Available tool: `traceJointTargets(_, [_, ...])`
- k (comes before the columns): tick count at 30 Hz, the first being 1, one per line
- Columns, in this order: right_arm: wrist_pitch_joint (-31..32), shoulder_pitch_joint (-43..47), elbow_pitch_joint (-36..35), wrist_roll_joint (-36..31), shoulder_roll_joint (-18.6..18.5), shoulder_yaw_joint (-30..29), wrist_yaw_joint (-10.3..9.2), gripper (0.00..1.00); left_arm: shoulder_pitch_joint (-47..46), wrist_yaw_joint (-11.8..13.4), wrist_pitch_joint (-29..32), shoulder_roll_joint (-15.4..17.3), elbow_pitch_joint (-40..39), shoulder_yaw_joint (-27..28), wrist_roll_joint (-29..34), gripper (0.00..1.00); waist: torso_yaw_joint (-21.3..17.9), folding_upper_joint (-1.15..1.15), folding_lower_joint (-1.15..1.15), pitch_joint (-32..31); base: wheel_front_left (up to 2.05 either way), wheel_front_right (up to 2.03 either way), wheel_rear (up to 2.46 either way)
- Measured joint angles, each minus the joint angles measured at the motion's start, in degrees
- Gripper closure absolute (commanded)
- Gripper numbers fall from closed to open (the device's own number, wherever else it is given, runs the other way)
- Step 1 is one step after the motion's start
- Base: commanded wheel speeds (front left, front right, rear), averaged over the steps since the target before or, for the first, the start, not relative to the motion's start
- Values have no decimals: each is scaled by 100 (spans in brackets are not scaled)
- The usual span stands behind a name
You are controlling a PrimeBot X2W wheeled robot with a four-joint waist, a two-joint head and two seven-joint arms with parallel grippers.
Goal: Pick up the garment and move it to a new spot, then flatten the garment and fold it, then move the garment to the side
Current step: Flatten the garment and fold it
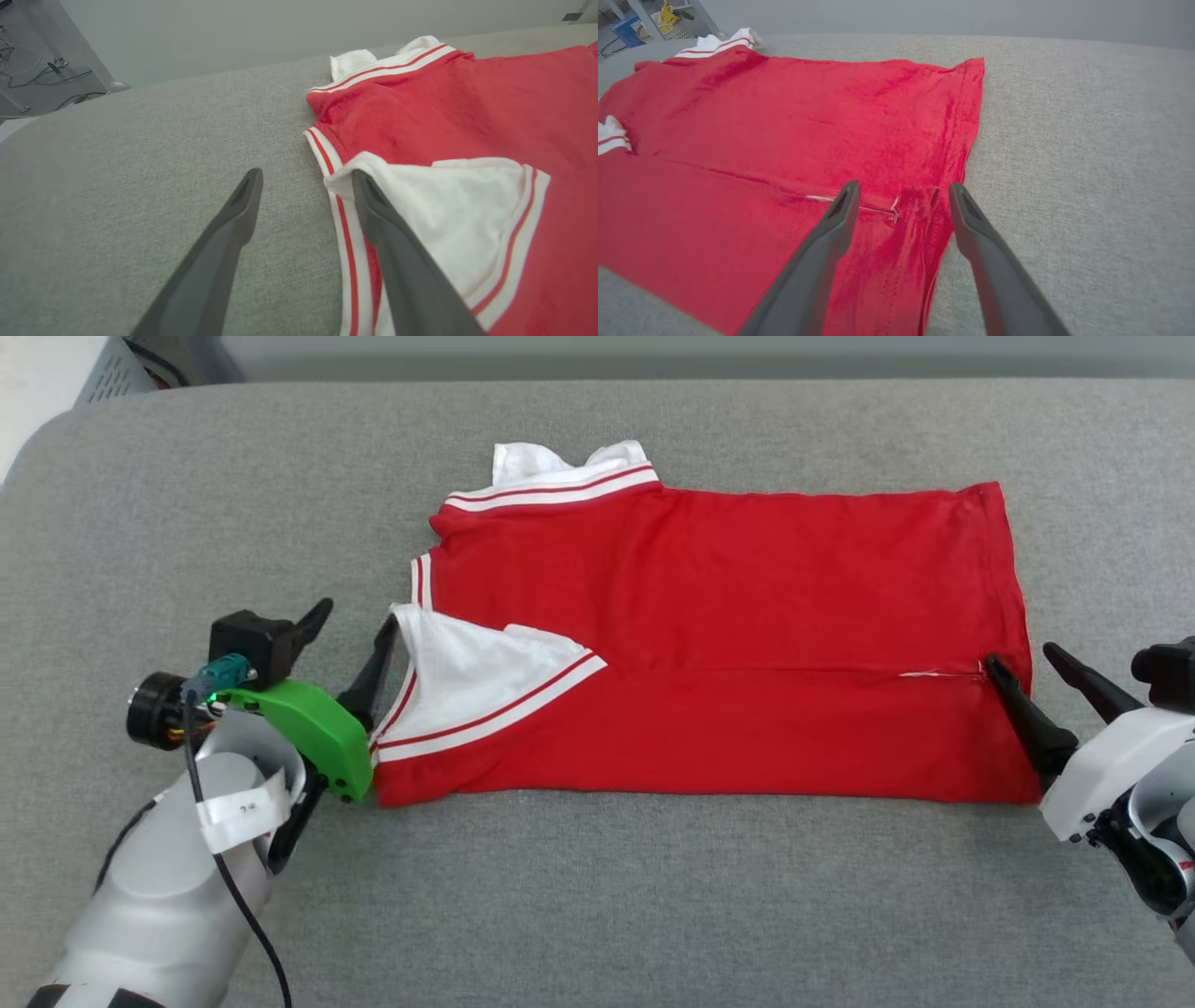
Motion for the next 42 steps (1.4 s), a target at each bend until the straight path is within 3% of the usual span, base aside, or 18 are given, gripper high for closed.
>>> traceJointTargets(4, [-109, 258, -254, 0, -134, -108, 0, 0, -10, 0, 33, 282, -187, -65, 32, 0, 44, 0, 0, -224, 0, 0, 0])
traceJointTargets(6, [-114, 368, -361, -52, -186, -164, 0, 0, -19, 0, 352, 409, -345, -242, -77, 0, 66, 0, 0, -329, 0, 0, 0])
traceJointTargets(9, [-103, 499, -510, -168, -226, -279, 0, 0, -104, 0, 993, 572, -727, -482, -504, 0, 102, 0, 0, -474, 0, 0, 0])
traceJointTargets(15, [65, 714, -701, -377, -187, -536, 0, 0, -539, 0, 2827, 1056, -1340, -1062, -1318, 0, 190, 0, 0, -647, 0, 0, 0])
traceJointTargets(19, [166, 779, -777, -460, -103, -670, 0, 0, -694, 0, 3996, 1133, -1592, -1400, -1919, 0, 222, 0, -1, -656, 0, 0, 0])
traceJointTargets(25, [290, 796, -880, -565, 43, -767, 0, 0, -790, 0, 5026, 1185, -1562, -1752, -2542, 0, 158, 0, -1, -586, 0, 0, 0])
traceJointTargets(31, [360, 797, -901, -608, 140, -834, 0, 0, -789, 0, 5368, 1118, -1212, -2013, -2706, 0, 69, 0, -1, -448, 0, 0, 0])
traceJointTargets(37, [397, 731, -903, -649, 261, -802, 0, 0, -785, 0, 5264, 800, -649, -2048, -2914, 0, -47, 0, -1, -272, 0, 0, 0])
traceJointTargets(42, [410, 673, -848, -651, 318, -756, 0, 0, -847, 0, 5261, 757, -448, -2246, -2883, 0, -133, 0, -1, -181, 0, 0, 0])
